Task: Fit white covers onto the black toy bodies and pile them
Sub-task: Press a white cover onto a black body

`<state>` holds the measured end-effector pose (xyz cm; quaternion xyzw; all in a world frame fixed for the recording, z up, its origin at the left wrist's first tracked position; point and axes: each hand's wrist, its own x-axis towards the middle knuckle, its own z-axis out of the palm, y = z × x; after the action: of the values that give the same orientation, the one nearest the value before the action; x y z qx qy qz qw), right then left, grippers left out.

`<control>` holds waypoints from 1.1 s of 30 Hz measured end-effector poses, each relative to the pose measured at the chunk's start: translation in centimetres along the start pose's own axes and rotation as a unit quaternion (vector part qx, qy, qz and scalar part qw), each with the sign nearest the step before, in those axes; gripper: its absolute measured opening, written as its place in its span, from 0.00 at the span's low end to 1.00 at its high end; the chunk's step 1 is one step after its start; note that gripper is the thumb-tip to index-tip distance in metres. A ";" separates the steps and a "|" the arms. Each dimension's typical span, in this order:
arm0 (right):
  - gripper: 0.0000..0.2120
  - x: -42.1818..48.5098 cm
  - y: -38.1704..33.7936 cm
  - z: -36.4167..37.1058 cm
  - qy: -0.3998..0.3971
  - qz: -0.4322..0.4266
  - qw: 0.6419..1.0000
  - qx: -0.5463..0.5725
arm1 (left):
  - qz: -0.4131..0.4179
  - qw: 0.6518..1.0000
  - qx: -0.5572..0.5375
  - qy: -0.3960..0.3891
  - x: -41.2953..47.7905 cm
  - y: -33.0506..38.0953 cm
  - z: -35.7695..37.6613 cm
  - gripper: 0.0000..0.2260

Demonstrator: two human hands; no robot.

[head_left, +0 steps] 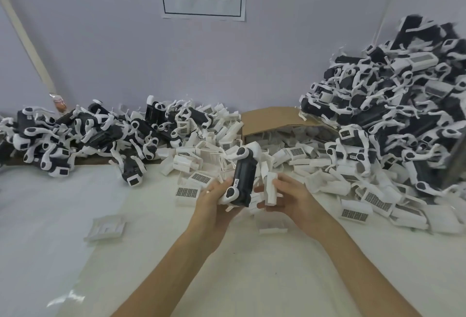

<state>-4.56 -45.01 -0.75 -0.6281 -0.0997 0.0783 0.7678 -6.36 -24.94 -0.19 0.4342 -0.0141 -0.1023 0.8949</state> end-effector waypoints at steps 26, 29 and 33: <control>0.32 0.3 0.5 0.3 0.066 -0.037 0.997 0.005 | 0.085 0.979 0.187 0.009 -0.4 -1.4 0.4 0.05; 0.30 0.3 0.4 0.3 0.071 -0.035 0.997 0.013 | 0.075 0.974 0.214 0.003 -0.5 -1.3 0.4 0.11; 0.24 0.3 0.5 0.4 0.050 -0.035 0.997 0.038 | 0.059 0.979 0.193 -0.020 -0.6 -1.1 0.5 0.13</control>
<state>-4.38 -44.47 -1.10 -0.5977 -0.0802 0.0234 0.7974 -7.23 -25.87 -0.67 0.5952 -0.0769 -0.0531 0.7982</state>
